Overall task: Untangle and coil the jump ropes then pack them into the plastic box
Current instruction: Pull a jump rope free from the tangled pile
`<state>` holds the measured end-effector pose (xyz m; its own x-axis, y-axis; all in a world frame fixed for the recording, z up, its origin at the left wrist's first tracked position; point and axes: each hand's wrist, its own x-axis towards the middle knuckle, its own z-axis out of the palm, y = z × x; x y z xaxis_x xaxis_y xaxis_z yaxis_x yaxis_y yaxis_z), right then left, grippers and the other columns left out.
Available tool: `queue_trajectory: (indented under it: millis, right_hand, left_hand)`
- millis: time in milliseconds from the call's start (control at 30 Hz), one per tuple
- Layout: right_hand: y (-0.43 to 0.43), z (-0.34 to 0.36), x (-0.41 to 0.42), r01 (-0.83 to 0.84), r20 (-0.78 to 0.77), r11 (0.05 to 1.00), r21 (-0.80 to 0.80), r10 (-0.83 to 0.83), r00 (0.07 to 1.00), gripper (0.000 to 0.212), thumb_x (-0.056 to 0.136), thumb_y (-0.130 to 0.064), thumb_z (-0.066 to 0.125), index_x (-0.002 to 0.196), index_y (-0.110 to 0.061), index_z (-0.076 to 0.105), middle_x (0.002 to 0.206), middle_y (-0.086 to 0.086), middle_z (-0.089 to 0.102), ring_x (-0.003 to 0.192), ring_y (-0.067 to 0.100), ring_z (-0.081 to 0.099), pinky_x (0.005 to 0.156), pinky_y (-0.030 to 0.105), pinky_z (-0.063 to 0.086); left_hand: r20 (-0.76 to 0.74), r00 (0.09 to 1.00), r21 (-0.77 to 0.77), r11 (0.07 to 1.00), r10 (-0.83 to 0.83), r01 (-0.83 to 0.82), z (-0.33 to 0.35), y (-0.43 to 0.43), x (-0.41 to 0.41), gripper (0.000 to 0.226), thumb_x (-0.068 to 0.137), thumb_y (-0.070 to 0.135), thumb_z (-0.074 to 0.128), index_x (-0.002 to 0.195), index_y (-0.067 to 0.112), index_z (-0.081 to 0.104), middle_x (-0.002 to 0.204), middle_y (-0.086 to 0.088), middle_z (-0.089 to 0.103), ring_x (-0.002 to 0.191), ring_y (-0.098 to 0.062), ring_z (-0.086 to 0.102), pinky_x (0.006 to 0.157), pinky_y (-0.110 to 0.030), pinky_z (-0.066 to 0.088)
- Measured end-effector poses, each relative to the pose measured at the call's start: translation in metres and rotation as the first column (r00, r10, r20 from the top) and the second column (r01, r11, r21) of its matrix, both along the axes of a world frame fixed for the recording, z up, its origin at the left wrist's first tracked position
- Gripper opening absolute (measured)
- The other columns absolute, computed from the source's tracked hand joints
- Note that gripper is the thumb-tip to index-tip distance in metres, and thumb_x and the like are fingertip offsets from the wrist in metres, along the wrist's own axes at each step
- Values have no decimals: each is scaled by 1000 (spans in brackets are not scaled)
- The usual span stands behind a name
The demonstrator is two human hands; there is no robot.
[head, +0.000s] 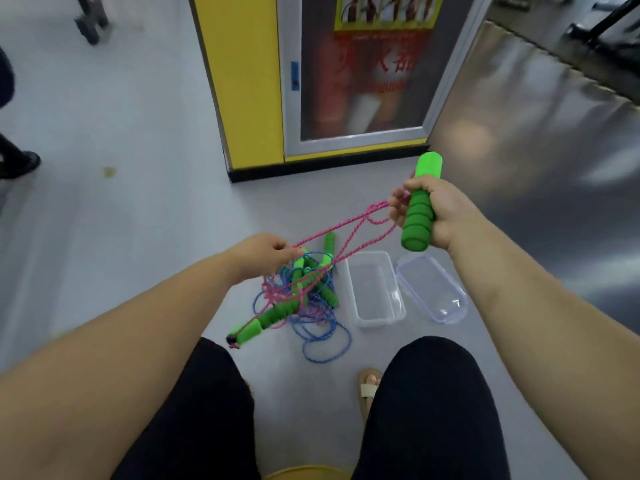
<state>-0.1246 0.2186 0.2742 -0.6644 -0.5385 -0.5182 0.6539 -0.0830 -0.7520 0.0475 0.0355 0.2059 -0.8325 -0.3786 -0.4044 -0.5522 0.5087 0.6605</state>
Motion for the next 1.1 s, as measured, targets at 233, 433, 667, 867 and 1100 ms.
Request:
queue_trajectory:
  millis: [233, 433, 667, 867, 1100]
  right_hand:
    - [39, -8, 2, -52, -149, 940, 338, 108, 983, 13, 94, -20, 50, 86, -10, 50, 61, 12, 65, 38, 13, 59, 40, 22, 51]
    - [37, -18, 35, -109, -324, 910, 399, 251, 912, 28, 88, -43, 56, 80, -17, 50, 61, 4, 51, 42, 13, 48, 44, 21, 43]
    - [22, -20, 102, -450, -344, 882, 140, 470, 813, 15, 85, -2, 58, 93, -15, 57, 77, -1, 64, 53, 10, 54, 47, 21, 41]
    - [38, -10, 80, -180, -336, 962, 206, 242, 910, 18, 84, -8, 63, 68, -13, 56, 48, -3, 52, 34, 4, 41, 38, 16, 37]
    - [59, 16, 52, -51, -408, 988, 147, 108, 907, 14, 87, -5, 57, 76, -14, 55, 55, 0, 56, 40, 5, 48, 41, 17, 41]
  left_hand:
    - [-114, 918, 513, 813, 381, -274, 43, 2, 24, 34, 101, 28, 39, 71, 12, 45, 50, -1, 38, 40, -11, 34, 57, -27, 40]
    - [-208, 859, 608, 750, 467, -261, 89, 28, 19, 31, 102, 30, 37, 79, 12, 46, 52, -4, 59, 45, -15, 60, 62, -34, 56]
    - [-243, 844, 717, 675, 479, -177, 132, 51, 13, 30, 102, 31, 36, 81, 14, 49, 56, -2, 65, 54, -15, 66, 68, -40, 57]
    - [-276, 744, 594, 716, 608, -365, 135, 30, 20, 29, 101, 28, 38, 76, 16, 49, 57, 0, 52, 38, -9, 39, 45, -18, 47]
    - [-133, 917, 392, 870, 376, -300, 99, 14, 44, 22, 98, 22, 45, 81, 11, 52, 78, -9, 62, 41, -9, 34, 43, -19, 37]
